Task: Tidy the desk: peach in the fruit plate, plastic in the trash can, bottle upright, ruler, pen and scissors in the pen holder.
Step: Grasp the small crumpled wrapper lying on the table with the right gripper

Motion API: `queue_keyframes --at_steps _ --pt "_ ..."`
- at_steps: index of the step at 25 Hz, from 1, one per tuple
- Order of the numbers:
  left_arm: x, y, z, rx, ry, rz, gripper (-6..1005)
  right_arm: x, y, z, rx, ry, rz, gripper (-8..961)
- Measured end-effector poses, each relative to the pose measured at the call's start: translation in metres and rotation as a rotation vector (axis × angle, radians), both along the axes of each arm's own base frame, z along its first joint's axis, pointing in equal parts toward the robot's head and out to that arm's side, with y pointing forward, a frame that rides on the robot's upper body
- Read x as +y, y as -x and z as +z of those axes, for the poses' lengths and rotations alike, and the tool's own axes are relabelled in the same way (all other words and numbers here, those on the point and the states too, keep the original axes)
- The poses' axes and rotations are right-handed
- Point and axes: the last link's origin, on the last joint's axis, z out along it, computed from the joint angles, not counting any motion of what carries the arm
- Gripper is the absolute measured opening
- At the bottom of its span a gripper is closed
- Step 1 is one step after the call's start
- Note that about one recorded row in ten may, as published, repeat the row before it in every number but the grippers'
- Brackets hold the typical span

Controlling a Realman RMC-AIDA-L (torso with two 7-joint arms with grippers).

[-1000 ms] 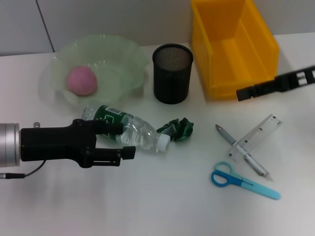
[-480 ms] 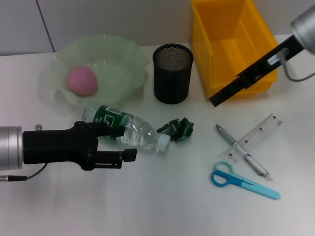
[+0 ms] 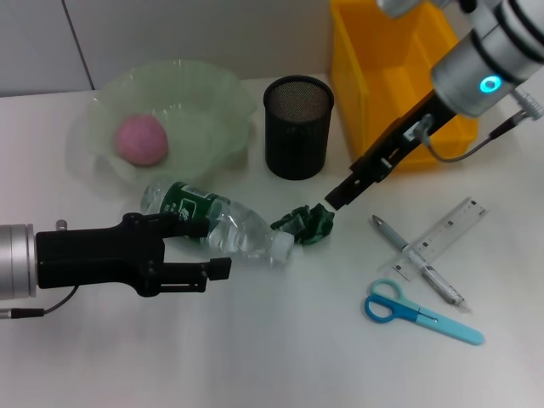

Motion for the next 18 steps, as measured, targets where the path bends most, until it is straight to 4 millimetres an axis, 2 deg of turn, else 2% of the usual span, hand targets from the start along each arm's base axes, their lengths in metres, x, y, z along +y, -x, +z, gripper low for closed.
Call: queue_keyframes --at_steps 2,7,12,18 --pt "0.001 0.001 0.0 0.002 -0.005 0.004 813 -0.001 -0.001 -0.013 0.0 -0.009 0.048 831" --pt "0.001 0.001 0.0 0.004 -0.007 0.007 813 -0.002 -0.006 -0.031 -0.013 -0.028 0.108 831" --pt "0.0 0.002 0.0 0.004 -0.007 0.009 813 -0.002 -0.013 -0.045 -0.037 -0.045 0.143 831" --pt "0.0 0.002 0.0 0.005 -0.008 0.01 813 -0.001 -0.016 -0.051 -0.043 -0.057 0.153 831"
